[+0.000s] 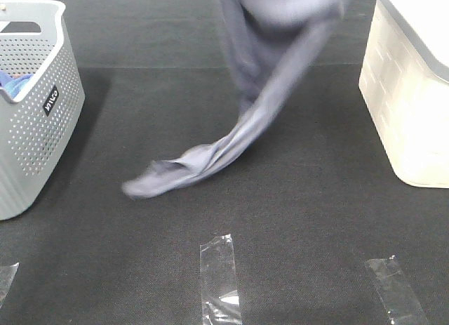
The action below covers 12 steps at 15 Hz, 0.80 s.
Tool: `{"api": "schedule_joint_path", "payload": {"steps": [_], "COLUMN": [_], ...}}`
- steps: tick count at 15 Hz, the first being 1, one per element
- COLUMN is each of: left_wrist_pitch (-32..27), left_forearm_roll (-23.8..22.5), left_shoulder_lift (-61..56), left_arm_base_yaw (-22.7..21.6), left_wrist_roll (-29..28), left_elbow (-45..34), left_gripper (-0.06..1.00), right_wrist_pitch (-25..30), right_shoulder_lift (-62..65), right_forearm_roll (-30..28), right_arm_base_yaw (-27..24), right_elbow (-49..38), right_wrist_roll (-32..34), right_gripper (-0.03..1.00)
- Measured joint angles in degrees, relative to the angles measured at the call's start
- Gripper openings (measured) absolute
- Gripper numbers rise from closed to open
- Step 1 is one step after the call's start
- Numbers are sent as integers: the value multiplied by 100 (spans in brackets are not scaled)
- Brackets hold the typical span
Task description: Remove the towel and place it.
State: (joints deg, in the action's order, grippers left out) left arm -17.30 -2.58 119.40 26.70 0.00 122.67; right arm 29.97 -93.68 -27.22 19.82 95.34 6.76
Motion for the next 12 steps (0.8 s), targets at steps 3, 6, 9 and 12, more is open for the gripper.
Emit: {"api": "schedule_joint_path", "payload": {"steps": [3,6,9,12], "left_wrist_pitch": [2051,2349,1140,-710], "left_forearm_roll": [-252,-418,-390,-189], "left_shoulder_lift": [-355,-819,-733,-321], "left_arm_base_yaw": [-504,-882,-951,-951], "left_wrist_roll": [0,0,-29,-29], "left_elbow": [0,29,34,29], "left_gripper": [0,0,0,0], "right_wrist_pitch": [-1381,-1879,-1306,-195], "right_shoulder_lift": [-183,-166,-510,-1026], "right_forearm_roll": [-733,-837,-487,52], "right_arm_base_yaw": [0,40,74,74], "right_elbow": [1077,1518,1518,1501], "right_wrist_roll": [17,86,86,92], "right_gripper": [0,0,0,0]}}
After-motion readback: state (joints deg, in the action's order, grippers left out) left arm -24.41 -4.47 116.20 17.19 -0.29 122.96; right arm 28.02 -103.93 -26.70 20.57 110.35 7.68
